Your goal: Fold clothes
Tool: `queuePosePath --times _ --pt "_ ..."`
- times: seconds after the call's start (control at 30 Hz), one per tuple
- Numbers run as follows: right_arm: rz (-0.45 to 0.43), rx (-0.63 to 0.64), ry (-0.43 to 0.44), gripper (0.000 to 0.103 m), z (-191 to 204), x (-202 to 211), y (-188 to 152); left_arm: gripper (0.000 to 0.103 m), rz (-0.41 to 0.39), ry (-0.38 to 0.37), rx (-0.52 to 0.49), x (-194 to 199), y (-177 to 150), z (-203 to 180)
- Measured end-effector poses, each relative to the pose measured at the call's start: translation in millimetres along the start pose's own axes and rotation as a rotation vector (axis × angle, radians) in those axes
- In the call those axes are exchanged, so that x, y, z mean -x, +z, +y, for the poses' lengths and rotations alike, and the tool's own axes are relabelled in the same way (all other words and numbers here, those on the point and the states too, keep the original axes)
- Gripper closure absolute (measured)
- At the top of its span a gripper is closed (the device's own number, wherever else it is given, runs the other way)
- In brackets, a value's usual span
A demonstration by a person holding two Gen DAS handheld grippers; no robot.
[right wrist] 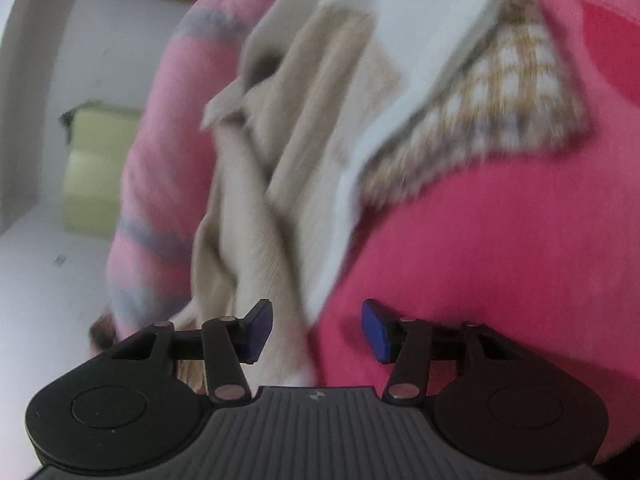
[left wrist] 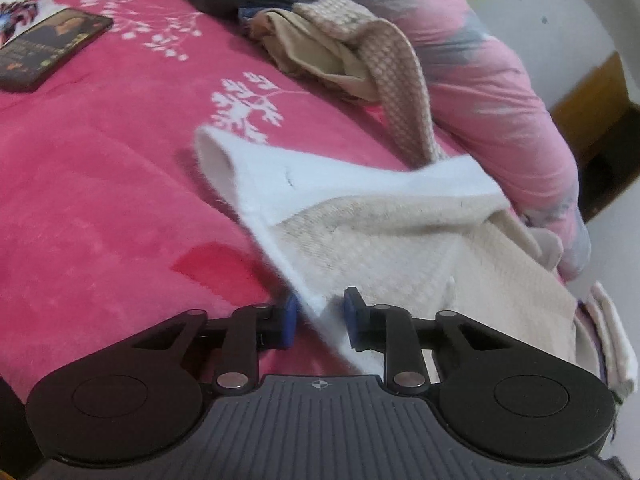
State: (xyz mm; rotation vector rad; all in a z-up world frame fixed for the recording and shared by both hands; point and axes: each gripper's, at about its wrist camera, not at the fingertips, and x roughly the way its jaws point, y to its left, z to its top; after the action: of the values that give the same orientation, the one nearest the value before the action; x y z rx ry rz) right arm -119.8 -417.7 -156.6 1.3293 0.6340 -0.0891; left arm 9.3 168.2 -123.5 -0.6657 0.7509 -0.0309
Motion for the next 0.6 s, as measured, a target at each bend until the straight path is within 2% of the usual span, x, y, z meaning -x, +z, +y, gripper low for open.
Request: queuePosePath --times 0.13,0.23,0.33,0.4,0.47,0.5,0.53,0.6 --pt "-0.034 -0.014 -0.028 0.052 7.8 -23.7 -6.4 0.077 0.002 -0.006 0.006 0.1 -2.0 -0.1" --pt "-0.094 -0.061 0.002 0.054 11.2 -31.8 -15.1 0.077 -0.01 0.002 0.015 -2.1 -2.7 -2.5" --pt "-0.133 -0.064 -0.004 0.064 13.5 -36.5 -16.8 0.077 -0.024 0.014 0.021 -5.8 -2.3 -6.0" --pt "-0.151 -0.055 -0.024 0.084 11.5 -45.2 -14.2 0.077 -0.034 0.025 0.026 -11.9 -0.4 -8.2" --pt "-0.172 -0.029 -0.031 0.095 9.4 -53.9 -8.1 0.08 -0.048 0.049 0.01 -18.3 1.6 -12.5" --pt "-0.18 -0.003 -0.033 0.098 11.6 -55.6 -6.1 0.092 -0.061 0.08 -0.022 -21.2 2.3 -17.5" --pt "-0.188 0.023 -0.035 0.099 14.3 -56.7 -4.3 0.097 -0.075 0.105 -0.045 -22.4 3.3 -21.9" --pt "-0.213 0.101 -0.008 0.1 29.5 -48.9 -1.8 0.099 -0.111 0.123 -0.048 -16.8 6.3 -27.3"
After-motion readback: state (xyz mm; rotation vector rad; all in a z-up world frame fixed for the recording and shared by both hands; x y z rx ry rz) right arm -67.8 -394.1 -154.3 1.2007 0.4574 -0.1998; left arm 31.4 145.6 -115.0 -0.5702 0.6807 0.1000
